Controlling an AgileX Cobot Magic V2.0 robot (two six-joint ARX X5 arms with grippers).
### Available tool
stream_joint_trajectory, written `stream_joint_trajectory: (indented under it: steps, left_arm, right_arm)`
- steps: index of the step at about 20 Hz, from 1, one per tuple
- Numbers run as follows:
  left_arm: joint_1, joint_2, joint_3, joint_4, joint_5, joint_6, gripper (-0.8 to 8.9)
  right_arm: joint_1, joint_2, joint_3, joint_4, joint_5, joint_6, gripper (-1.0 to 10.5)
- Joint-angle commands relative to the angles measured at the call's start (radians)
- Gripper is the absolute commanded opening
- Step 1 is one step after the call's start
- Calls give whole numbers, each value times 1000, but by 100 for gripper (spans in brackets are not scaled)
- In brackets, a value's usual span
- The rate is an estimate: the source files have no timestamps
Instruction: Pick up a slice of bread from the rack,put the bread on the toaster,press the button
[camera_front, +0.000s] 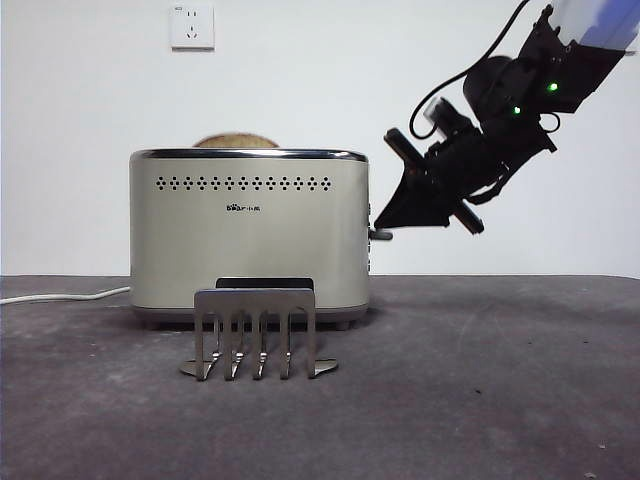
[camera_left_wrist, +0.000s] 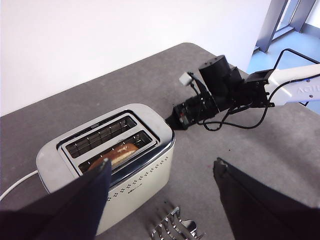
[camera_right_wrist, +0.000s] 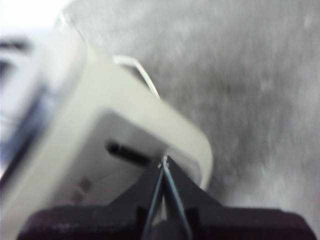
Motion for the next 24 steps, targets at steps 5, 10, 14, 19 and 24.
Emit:
stream_joint_trajectory:
  steps: [5,10,14,19,24]
  left_arm:
    - [0,-3,0,3,3,-3,346]
    - [0,-3,0,-3,3,-3,346]
    - [0,-3,0,-3,3,-3,346]
    - [0,-3,0,-2,1,-3,346]
    - [0,-3,0,-9,0,-3,346]
  right_arm:
    - [2,38,-16,-98,61,-82,-13]
    - [3,38,-16,-109,60,-83,-13]
    - [3,38,-16,-115,60,-83,-13]
    - [3,38,-15,-100,56,-82,-12]
    - [-2,-24,23,-93,50,-79,-12]
